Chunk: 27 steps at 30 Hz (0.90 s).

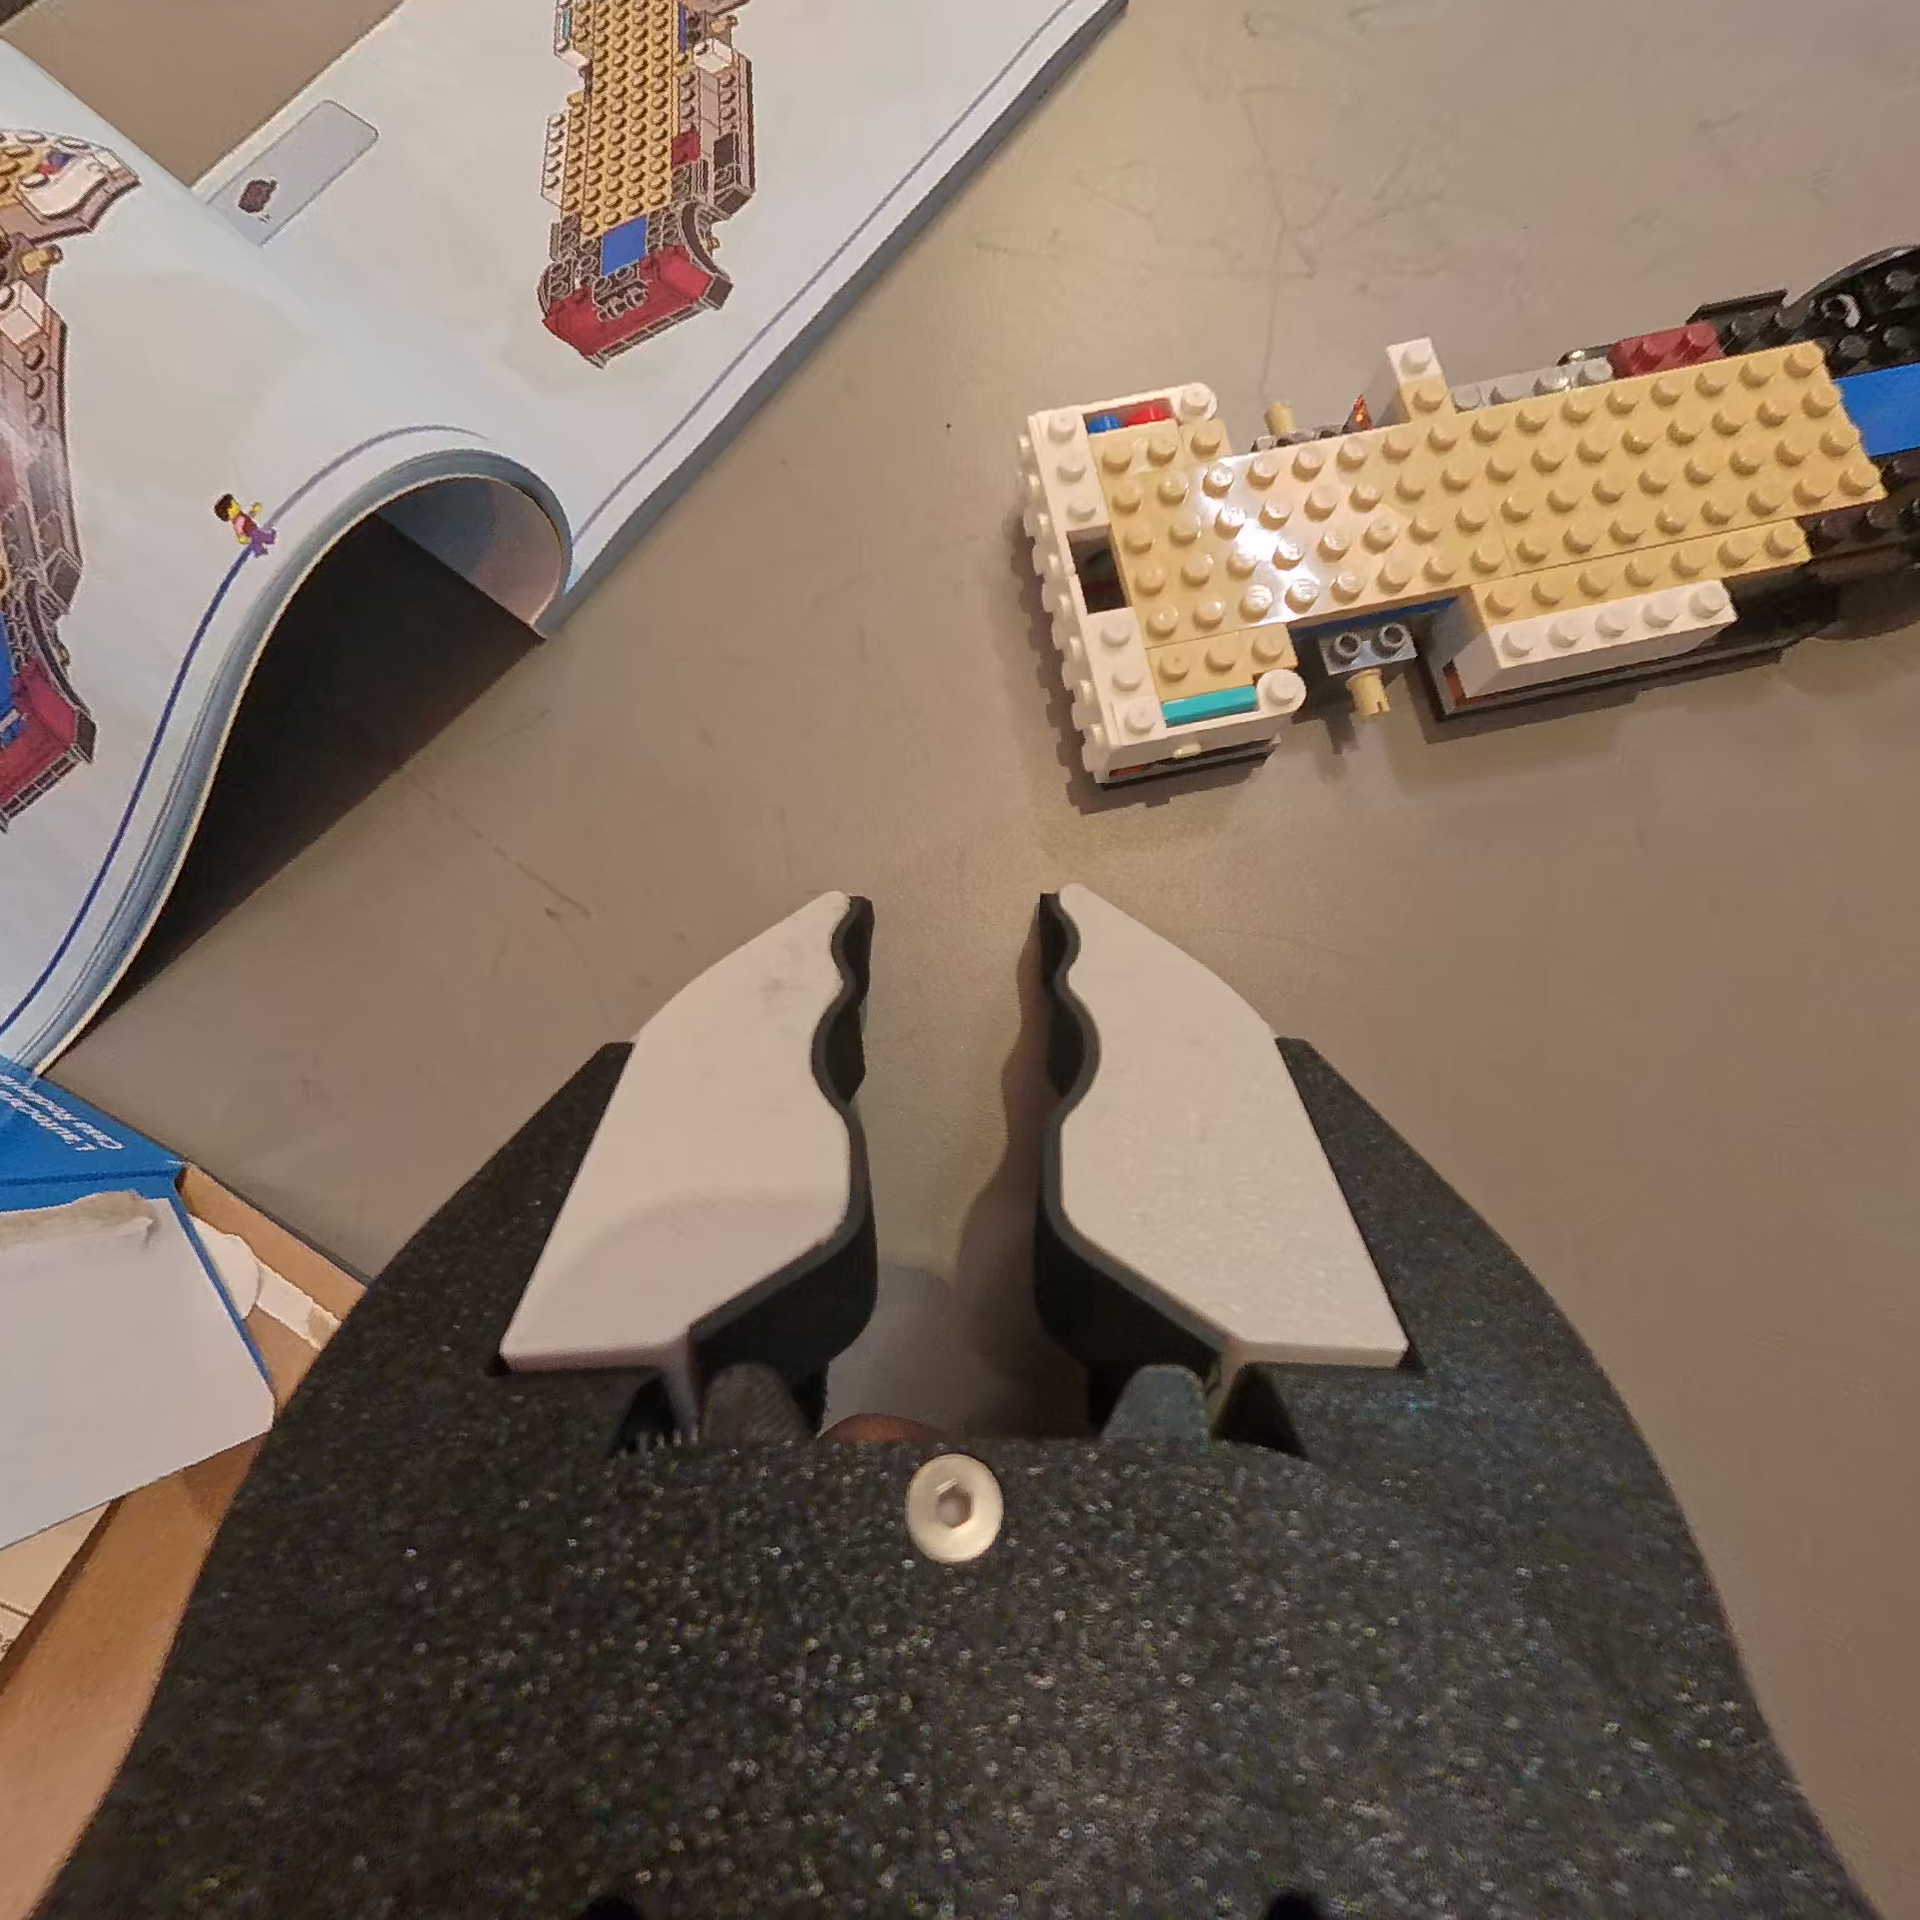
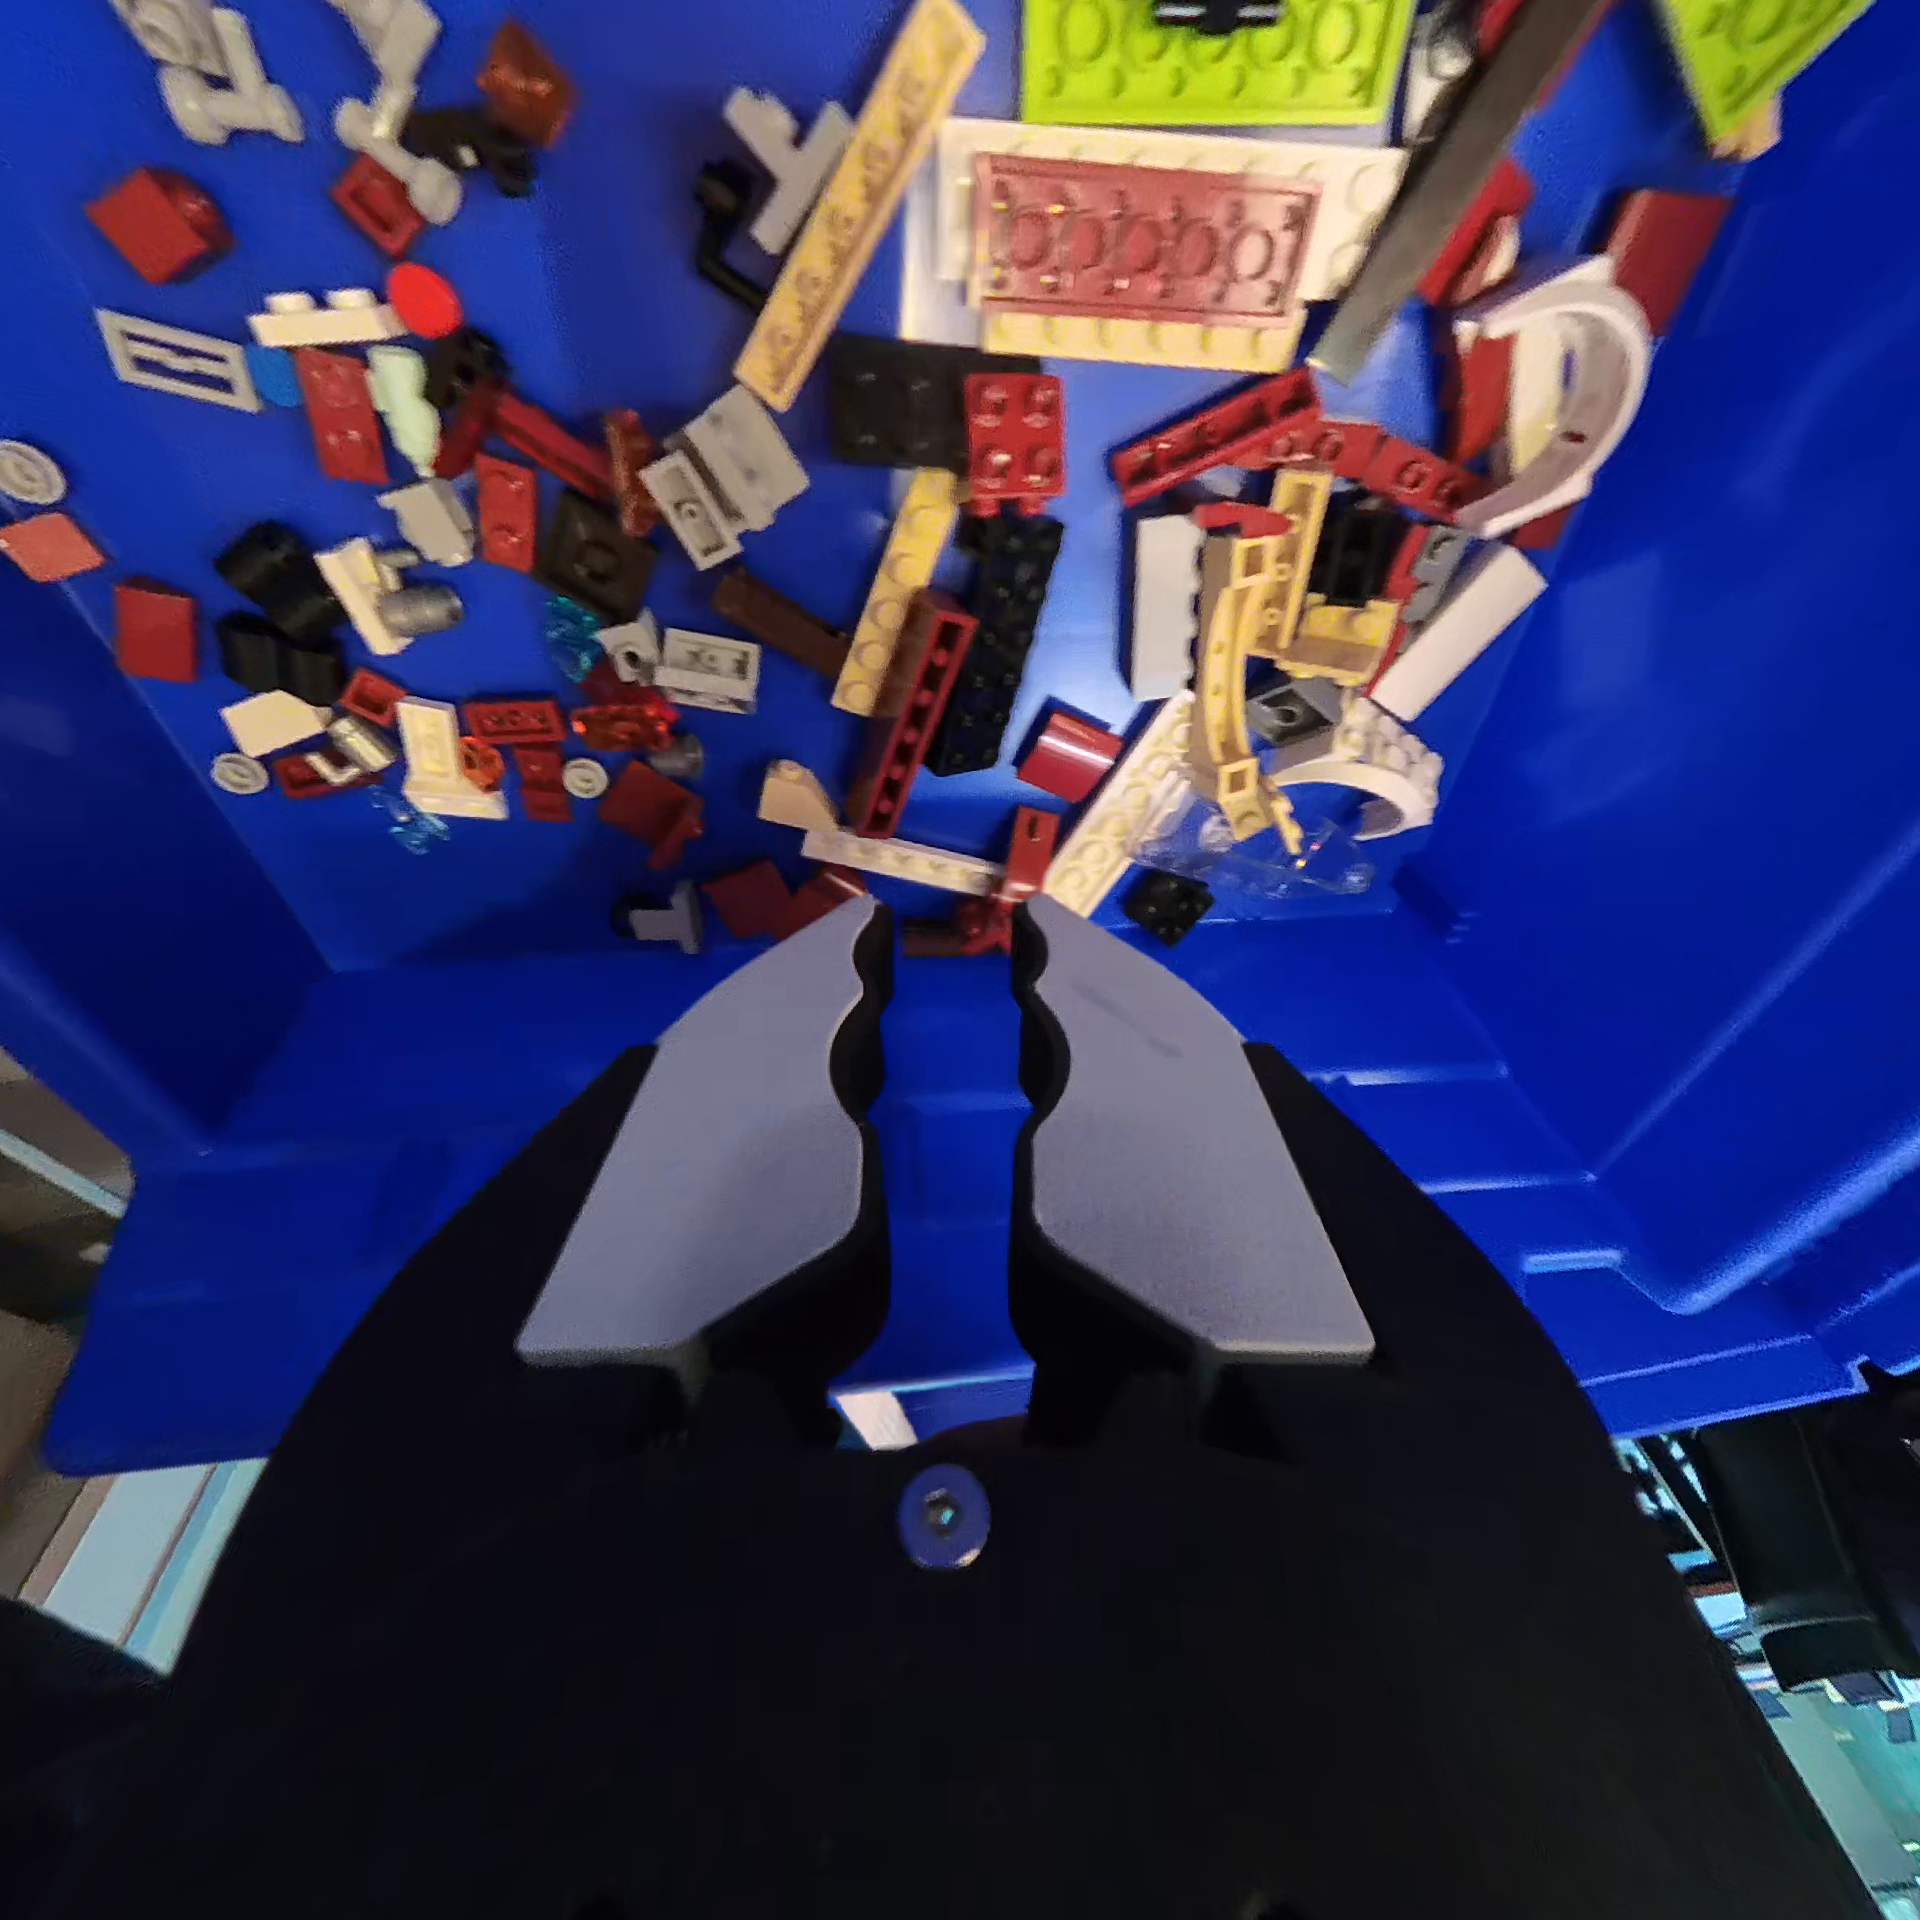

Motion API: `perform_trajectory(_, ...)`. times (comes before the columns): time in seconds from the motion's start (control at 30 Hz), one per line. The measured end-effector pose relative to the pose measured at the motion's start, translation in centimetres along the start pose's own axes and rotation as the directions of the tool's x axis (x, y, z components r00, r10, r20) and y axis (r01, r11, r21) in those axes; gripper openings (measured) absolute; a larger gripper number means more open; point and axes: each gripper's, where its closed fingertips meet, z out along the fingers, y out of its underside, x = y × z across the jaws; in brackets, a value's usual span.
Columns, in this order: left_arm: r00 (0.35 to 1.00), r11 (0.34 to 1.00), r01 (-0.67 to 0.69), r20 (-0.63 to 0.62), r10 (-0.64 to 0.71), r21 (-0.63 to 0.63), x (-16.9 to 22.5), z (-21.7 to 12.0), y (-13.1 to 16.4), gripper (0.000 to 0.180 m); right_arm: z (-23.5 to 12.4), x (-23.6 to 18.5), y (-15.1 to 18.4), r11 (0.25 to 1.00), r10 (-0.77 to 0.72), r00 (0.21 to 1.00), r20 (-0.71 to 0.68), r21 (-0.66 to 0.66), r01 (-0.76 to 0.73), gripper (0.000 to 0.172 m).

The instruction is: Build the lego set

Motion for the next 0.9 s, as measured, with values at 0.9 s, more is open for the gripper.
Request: perform_trajectory(0.9, 1.000, 1.000, -0.002, 0.009, 0.002, 0.000, -0.1, 0.0, 0.0, 0.033, 1.1, -6.0, -0.8, 0.998, -0.056, 0.991, 0.125, -0.022, 0.059, 0.018)
